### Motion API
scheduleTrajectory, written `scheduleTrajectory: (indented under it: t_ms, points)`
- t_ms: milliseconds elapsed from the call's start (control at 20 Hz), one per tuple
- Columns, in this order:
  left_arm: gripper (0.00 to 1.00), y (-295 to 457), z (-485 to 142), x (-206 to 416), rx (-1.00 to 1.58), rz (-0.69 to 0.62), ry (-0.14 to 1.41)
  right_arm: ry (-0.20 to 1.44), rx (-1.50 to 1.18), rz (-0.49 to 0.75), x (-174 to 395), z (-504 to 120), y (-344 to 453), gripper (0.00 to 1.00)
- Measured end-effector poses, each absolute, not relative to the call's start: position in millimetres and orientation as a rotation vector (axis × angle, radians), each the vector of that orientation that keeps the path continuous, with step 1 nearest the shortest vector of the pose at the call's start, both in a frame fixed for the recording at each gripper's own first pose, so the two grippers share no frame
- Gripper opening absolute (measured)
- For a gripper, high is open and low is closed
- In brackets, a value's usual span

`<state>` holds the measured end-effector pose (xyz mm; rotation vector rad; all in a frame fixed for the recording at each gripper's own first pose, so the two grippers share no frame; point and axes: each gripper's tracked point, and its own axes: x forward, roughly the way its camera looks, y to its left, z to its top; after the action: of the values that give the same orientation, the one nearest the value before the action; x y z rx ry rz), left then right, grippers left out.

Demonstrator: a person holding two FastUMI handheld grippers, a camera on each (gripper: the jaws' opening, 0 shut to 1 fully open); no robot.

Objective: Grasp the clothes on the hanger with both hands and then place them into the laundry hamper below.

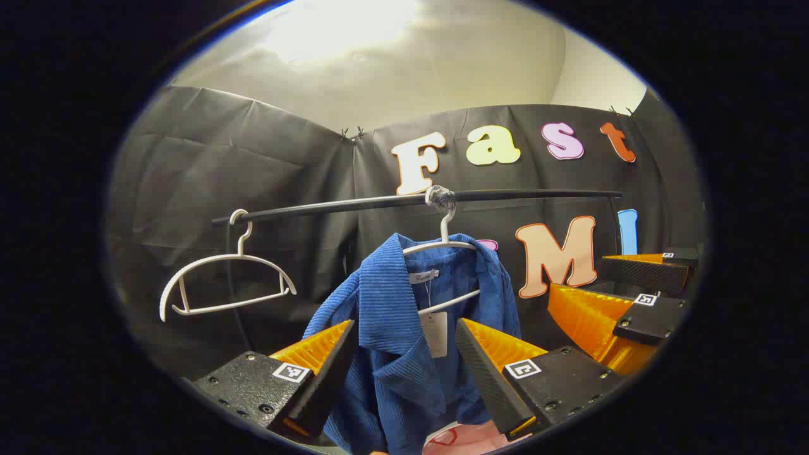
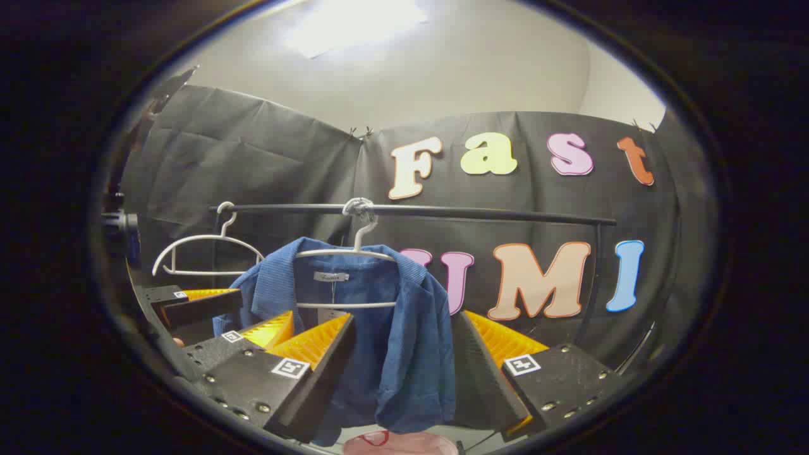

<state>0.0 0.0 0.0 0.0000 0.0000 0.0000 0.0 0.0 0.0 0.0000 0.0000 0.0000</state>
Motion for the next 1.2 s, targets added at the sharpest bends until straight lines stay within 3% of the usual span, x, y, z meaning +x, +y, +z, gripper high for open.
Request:
scheduleTrajectory:
  t_ms: [850,1200]
  points:
    - [0.95,-17.1,-11.5,2.4,-0.058,-0.078,0.024,0.042,0.017,-0.049,-10.9,-12.3,-14.8,0.96]
    - [0.94,-8.8,-32.4,8.8,-0.071,-0.014,0.077,0.056,0.009,-0.051,-13.2,-16.9,-19.2,0.96]
